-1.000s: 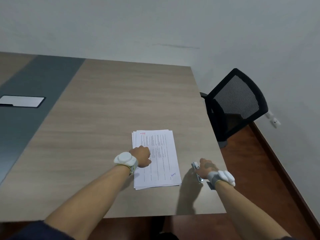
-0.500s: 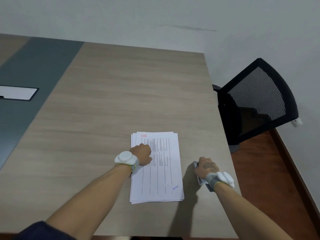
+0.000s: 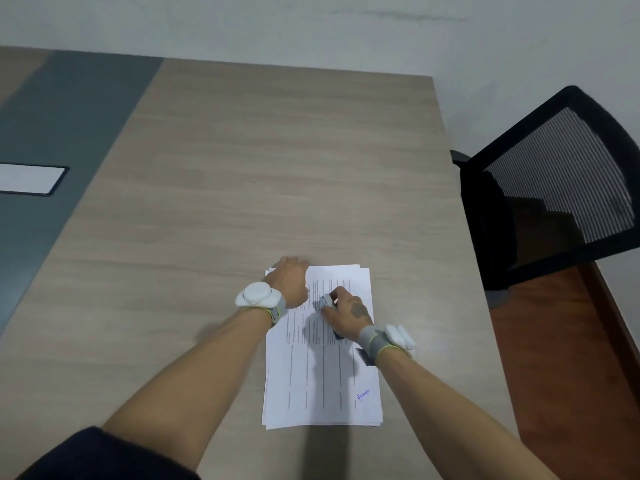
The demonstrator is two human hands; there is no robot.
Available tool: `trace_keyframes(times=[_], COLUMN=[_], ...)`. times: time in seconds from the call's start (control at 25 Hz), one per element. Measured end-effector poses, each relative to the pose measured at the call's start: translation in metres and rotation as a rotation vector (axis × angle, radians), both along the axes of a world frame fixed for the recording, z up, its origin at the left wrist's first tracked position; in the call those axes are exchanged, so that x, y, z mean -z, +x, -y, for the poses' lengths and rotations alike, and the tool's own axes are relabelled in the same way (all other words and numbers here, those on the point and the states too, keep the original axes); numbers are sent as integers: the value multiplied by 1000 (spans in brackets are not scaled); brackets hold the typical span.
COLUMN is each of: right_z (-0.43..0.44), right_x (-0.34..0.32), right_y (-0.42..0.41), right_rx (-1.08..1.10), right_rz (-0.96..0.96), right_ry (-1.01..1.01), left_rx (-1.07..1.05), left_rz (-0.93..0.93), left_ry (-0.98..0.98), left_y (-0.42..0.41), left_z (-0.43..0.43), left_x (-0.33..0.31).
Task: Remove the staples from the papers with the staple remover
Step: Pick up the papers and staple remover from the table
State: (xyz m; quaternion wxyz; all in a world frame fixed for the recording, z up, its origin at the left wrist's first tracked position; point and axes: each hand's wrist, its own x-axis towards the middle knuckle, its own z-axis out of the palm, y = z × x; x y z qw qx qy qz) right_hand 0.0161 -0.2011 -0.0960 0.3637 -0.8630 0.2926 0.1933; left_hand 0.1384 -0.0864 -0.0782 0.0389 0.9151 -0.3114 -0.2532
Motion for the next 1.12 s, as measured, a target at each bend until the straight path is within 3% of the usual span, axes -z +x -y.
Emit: trace_keyframes(times=[0.4, 0.68, 1.12], right_z=[-26, -67, -107], right_x=[17, 23, 12], right_y=[-63, -137, -232], right_rx=[94, 188, 367], right_rz=[119, 222, 235], right_ry=[-4, -28, -147], left_rx=[83, 40, 210], left_rz=[162, -68, -379], left_ry=[21, -2, -47], left_y=[-29, -71, -146], left_z=[4, -10, -14], left_x=[16, 10, -7])
